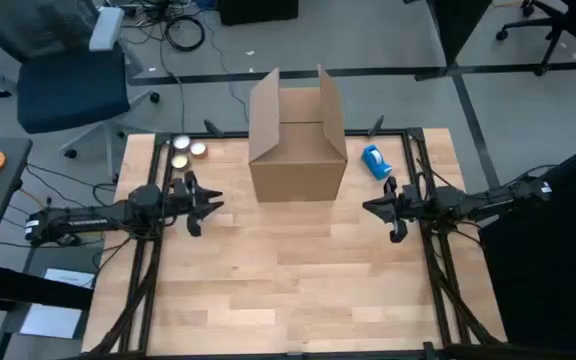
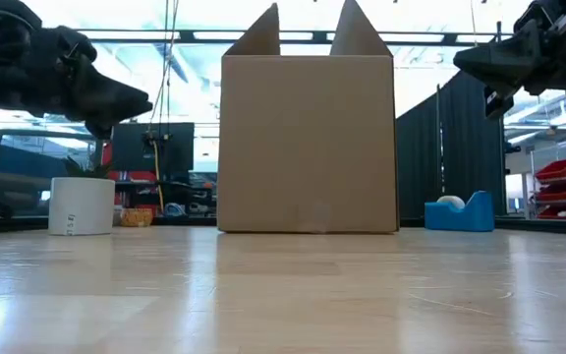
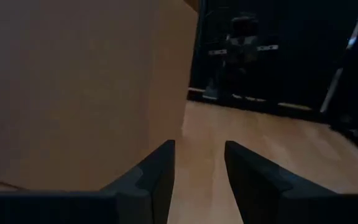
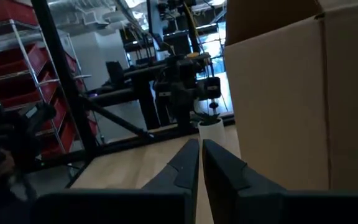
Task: Wrap mug
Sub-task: Return to Home Position
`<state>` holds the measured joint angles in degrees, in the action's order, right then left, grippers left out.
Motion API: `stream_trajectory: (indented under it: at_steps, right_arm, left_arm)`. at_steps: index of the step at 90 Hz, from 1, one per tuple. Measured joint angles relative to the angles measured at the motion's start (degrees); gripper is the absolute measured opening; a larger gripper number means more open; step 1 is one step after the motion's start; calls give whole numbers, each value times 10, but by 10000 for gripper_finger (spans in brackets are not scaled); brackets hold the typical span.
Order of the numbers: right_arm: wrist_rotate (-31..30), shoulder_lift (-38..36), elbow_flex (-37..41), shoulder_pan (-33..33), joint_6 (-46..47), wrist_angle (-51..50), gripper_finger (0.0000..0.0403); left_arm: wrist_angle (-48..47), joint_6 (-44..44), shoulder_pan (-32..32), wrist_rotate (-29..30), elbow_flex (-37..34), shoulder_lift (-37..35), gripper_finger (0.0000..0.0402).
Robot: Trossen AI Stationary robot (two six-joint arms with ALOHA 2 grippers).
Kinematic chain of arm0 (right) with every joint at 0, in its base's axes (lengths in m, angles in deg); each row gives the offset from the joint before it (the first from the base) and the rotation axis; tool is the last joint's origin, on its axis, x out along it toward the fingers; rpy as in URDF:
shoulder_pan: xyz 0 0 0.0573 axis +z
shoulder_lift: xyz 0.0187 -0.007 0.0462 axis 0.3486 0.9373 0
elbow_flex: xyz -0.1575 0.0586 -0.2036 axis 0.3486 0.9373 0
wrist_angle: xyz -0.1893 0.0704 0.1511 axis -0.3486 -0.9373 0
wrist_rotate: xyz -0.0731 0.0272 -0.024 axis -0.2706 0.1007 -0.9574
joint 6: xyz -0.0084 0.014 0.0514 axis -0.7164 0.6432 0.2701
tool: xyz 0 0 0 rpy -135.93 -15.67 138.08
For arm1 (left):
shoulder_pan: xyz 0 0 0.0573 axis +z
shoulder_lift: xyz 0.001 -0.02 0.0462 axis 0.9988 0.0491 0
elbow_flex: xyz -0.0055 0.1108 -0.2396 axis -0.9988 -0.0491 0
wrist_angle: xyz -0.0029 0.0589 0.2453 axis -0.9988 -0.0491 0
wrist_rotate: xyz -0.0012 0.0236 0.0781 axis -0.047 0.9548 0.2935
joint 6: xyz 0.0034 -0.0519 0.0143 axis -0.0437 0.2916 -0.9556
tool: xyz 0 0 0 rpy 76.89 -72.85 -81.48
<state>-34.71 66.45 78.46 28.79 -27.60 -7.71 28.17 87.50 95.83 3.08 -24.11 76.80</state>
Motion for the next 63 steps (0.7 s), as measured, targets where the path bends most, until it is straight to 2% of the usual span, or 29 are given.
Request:
stream_trajectory:
  at_steps: [15, 63]
  right_arm:
    - [1, 0, 0, 0, 0, 0, 0]
    - [1, 0, 1, 0, 0, 0, 0]
  left_arm:
    - [-11, -5, 0, 63, 0, 2, 126]
    - [-4, -4, 0, 64, 0, 4, 126]
